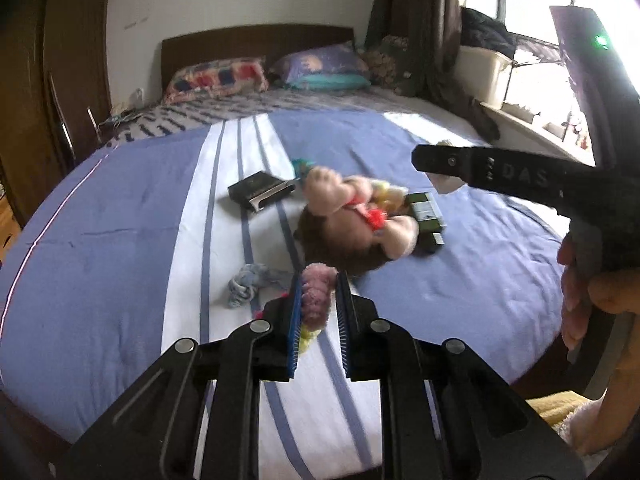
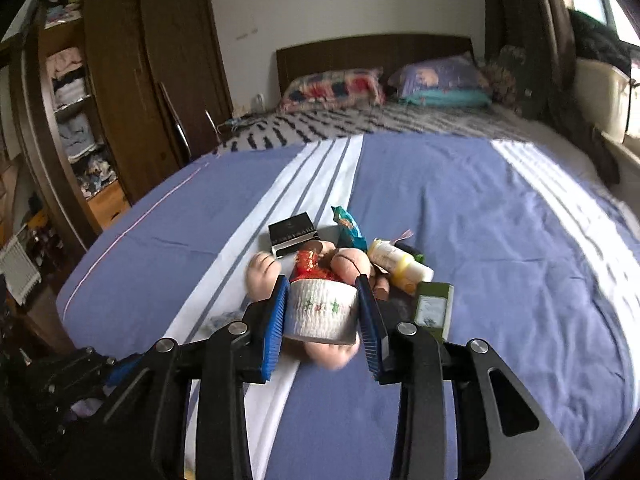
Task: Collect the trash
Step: 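Grasp the white tape roll with the right tool while the left tool grasps the pink toy, then lower both tools below the bed edge and open them over the bin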
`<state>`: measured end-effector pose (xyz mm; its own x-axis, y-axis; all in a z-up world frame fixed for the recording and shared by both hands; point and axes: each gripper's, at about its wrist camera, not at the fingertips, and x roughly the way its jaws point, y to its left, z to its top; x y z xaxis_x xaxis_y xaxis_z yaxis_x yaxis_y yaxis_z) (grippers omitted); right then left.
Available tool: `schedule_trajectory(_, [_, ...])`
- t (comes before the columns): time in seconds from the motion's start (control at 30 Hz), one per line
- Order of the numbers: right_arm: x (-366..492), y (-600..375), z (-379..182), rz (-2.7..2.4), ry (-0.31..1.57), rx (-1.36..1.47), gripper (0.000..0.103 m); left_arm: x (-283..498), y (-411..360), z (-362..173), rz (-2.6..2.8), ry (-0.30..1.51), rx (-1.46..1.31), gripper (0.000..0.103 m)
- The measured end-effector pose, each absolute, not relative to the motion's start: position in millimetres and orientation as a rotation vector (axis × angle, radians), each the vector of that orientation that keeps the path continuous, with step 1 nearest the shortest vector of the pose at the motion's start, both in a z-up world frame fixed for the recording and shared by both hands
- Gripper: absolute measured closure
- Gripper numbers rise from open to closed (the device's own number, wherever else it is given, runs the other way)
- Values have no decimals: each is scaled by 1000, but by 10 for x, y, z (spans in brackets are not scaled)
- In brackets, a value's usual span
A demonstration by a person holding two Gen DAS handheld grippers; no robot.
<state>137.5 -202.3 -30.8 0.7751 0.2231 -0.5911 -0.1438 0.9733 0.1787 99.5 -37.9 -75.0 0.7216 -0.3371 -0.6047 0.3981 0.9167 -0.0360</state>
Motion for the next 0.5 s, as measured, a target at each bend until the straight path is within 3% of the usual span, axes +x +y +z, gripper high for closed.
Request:
schedule_trajectory(0.3, [172,-2136,-453,133,643,104,68,170,-301,-795,-458,634,82,88])
schedule_trajectory(0.5, [-413,-2149,-940,96,726,123,68,-265,-349,-1224,-441,702,96,88])
